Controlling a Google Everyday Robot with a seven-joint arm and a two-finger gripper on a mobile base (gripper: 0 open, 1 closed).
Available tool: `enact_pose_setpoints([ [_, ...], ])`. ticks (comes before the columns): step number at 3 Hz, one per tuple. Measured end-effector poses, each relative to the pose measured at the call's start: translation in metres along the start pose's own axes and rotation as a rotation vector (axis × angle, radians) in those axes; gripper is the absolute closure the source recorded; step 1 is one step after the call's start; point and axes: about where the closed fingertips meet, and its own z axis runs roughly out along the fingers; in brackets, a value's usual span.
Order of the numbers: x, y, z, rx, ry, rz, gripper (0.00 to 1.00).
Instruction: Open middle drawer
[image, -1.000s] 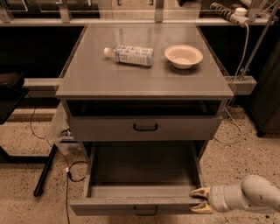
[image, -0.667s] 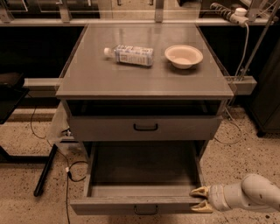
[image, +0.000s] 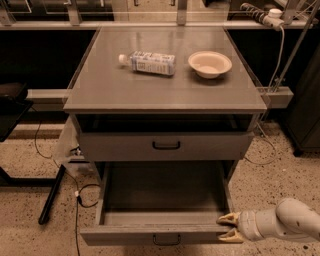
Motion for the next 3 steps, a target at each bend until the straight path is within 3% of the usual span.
enact_pose_setpoints([
  [2,0.010,-0.002,0.003,-0.017,-0.017,0.030,0.12],
  [3,0.025,0.018,-0.003,-0.040,-0.027,0.054,0.14],
])
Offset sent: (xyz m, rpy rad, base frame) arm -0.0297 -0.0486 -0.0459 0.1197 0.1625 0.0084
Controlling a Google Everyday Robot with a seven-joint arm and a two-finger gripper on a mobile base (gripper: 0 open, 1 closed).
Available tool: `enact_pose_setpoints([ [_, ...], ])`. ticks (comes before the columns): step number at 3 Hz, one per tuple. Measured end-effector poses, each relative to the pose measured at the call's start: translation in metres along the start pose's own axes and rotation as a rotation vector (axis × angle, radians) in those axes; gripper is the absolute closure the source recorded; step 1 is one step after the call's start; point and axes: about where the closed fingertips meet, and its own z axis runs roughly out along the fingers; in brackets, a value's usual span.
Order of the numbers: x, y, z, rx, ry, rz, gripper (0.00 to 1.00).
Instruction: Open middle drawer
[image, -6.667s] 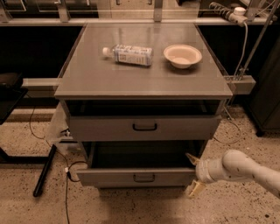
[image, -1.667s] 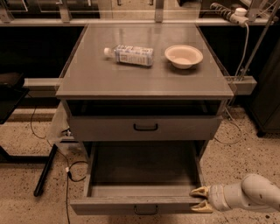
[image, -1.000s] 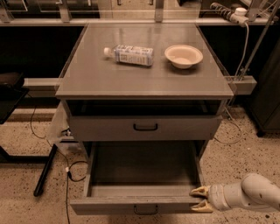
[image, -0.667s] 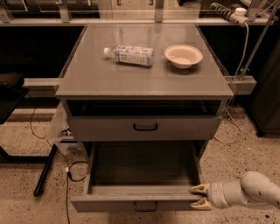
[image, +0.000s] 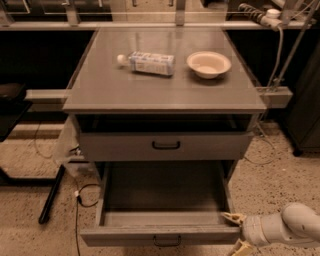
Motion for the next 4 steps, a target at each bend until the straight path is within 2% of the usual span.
enact_pose_setpoints([
  [2,-0.009,0.000,0.003,0.000,0.000,0.000,0.61],
  [3,-0.009,0.010,0.000,0.001,0.001,-0.001,0.84],
  [4,-0.010,0.011,-0.001,0.001,0.001,-0.001,1.00],
])
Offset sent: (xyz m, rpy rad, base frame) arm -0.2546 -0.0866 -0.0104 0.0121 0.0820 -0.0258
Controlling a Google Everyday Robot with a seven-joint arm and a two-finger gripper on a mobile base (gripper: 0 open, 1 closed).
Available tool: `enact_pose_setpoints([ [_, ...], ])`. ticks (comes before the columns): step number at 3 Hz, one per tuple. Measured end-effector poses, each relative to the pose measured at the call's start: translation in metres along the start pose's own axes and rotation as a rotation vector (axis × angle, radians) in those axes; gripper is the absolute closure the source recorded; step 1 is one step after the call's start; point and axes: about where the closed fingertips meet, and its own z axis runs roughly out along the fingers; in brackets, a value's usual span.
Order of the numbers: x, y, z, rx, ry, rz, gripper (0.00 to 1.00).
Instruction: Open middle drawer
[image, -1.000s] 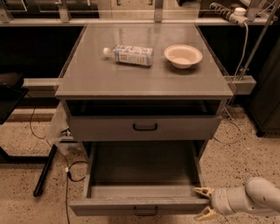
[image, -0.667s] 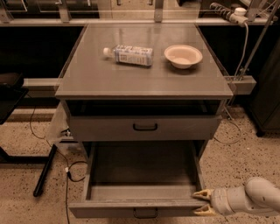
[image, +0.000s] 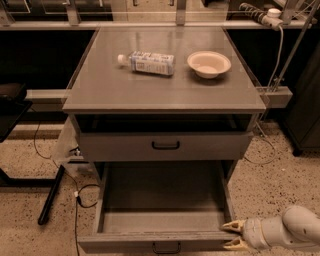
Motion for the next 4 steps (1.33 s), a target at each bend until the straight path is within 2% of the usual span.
enact_pose_setpoints([
  [1,0.0000,0.0000,0.0000,0.000,0.000,0.000,0.82],
  [4,0.0000,0.0001,0.0001,0.000,0.000,0.000,0.12],
])
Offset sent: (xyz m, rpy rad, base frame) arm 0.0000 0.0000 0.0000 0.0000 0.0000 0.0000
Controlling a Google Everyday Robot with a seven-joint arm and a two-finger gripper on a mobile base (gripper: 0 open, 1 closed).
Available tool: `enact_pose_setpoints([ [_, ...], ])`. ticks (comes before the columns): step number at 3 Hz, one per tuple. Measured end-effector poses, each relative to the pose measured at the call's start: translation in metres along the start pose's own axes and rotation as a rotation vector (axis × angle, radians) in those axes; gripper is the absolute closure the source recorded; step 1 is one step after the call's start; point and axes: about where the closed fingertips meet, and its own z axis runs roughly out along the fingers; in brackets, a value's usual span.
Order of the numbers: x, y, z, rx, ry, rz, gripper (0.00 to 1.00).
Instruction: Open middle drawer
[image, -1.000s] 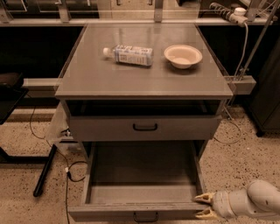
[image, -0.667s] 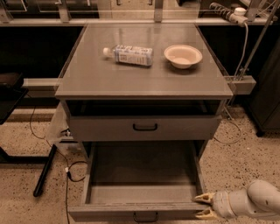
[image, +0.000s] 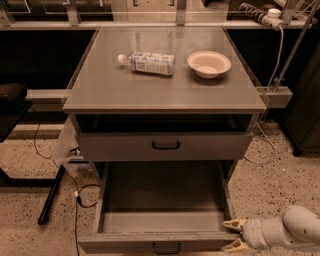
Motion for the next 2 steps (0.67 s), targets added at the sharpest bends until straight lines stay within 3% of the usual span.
enact_pose_setpoints([
  [1,0.0000,0.0000,0.0000,0.000,0.000,0.000,0.00],
  [2,0.0000,0.0000,0.0000,0.000,0.000,0.000,0.00],
])
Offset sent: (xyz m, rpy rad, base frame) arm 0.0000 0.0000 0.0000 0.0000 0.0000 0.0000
